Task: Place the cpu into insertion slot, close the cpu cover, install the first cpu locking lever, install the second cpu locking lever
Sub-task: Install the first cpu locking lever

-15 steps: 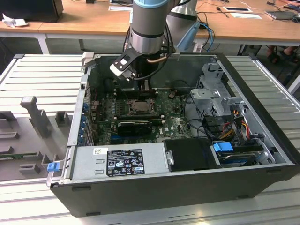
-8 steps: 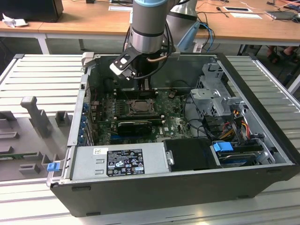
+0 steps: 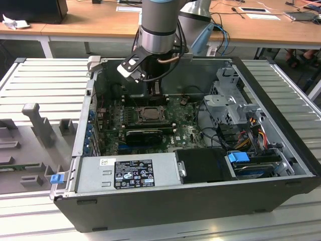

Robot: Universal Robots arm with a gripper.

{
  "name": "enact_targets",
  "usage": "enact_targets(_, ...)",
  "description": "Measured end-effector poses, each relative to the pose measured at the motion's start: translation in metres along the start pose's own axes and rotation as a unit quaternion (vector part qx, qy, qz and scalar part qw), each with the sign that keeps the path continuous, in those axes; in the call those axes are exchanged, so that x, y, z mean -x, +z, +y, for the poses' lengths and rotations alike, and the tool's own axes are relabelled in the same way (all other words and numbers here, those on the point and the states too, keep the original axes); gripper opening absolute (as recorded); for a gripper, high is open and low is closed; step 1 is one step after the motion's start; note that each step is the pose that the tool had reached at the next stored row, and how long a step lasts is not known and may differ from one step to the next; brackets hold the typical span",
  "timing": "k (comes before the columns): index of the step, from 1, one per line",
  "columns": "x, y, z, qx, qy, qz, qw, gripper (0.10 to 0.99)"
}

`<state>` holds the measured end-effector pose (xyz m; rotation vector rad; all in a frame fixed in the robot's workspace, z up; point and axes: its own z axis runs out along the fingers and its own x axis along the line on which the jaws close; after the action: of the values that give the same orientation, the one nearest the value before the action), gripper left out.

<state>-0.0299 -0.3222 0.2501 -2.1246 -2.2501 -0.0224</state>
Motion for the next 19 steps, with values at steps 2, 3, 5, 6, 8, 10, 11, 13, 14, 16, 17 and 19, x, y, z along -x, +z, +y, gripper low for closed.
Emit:
enact_targets(2,-0.0001,-0.0022,0.0,0.0,0.0,0.0,1.0,0.157)
enact_targets(3,-0.0001,-0.0033,-0.0001,0.0,0.0,0.0,1.0,0.157)
enact_targets(5,-0.0002,-0.005,-0.0001,0.0,0.0,0.0001,1.0,0.157)
enact_targets(6,-0.0003,-0.0067,-0.0002,0.0,0.0,0.0,1.0,0.157)
enact_targets(8,-0.0004,-0.0085,-0.0003,0.0,0.0,0.0,1.0,0.157)
enact_targets(10,-0.0005,-0.0104,-0.0003,0.0,0.0,0.0,1.0,0.157)
enact_targets(11,-0.0006,-0.0115,-0.0003,0.0,0.0,0.0,1.0,0.157)
enact_targets(13,-0.0008,-0.0154,-0.0004,0.0,0.0,0.0,1.0,0.157)
enact_targets(14,-0.0008,-0.0161,-0.0004,0.0,0.0,0.0,1.0,0.157)
enact_targets(16,-0.0009,-0.0171,-0.0005,-0.0001,-0.004,0.0001,1.0,0.157)
enact_targets(17,-0.0009,-0.0171,-0.0005,-0.0006,-0.015,-0.0002,0.9999,0.157)
enact_targets(19,-0.0009,-0.0166,-0.0004,-0.0019,-0.043,-0.0009,0.9991,0.157)
